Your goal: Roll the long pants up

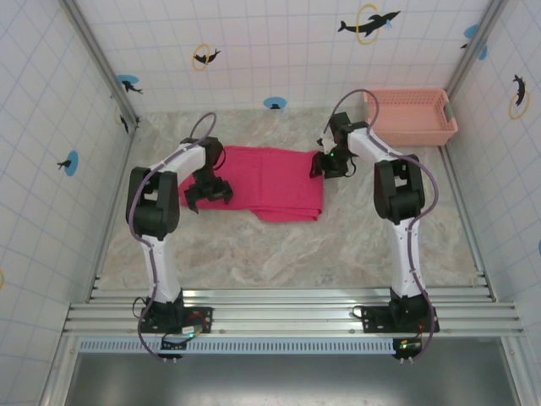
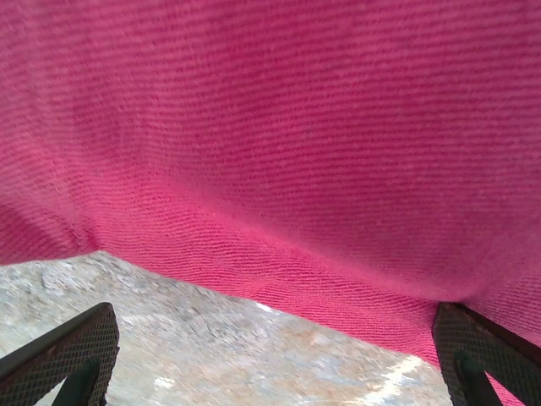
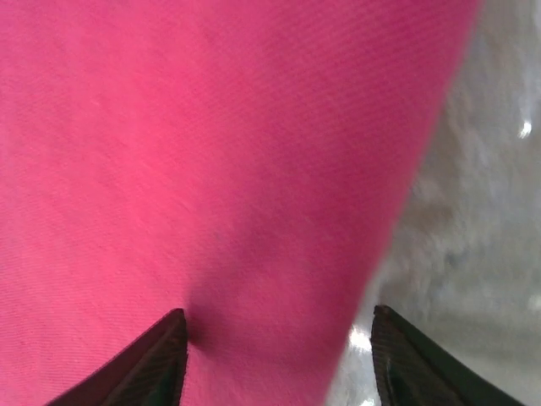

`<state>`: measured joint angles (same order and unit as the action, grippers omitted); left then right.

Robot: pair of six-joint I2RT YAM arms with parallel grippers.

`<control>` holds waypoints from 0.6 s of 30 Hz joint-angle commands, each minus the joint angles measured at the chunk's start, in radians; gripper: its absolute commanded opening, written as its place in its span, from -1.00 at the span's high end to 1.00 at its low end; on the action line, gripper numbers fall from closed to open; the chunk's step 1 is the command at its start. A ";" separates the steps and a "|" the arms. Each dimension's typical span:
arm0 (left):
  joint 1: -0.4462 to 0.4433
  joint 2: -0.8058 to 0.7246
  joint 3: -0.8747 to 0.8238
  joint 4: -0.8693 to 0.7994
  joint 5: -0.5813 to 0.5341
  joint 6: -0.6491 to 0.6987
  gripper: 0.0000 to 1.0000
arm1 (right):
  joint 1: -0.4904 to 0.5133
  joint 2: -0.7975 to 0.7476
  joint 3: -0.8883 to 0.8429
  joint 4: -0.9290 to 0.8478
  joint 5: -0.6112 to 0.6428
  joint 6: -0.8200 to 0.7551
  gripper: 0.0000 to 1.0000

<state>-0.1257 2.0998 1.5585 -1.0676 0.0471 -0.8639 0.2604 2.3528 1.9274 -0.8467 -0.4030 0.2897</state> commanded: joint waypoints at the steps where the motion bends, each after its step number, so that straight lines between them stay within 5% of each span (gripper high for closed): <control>1: -0.024 0.071 0.049 -0.010 0.019 -0.056 -0.95 | -0.001 0.065 0.059 0.003 -0.048 -0.015 0.00; 8: -0.029 0.157 0.165 -0.046 0.032 -0.091 -0.95 | -0.012 0.066 0.056 -0.027 -0.089 -0.026 0.82; 13: -0.031 0.235 0.360 -0.119 -0.019 -0.035 -0.95 | -0.020 -0.048 -0.115 -0.031 -0.052 -0.020 0.89; 18: -0.065 0.486 0.870 -0.337 -0.109 0.114 -0.95 | 0.005 -0.248 -0.393 -0.003 -0.058 0.039 0.89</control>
<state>-0.1665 2.4840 2.2406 -1.3247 0.0059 -0.8360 0.2417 2.2066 1.6493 -0.7860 -0.4694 0.2966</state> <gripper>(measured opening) 0.975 0.109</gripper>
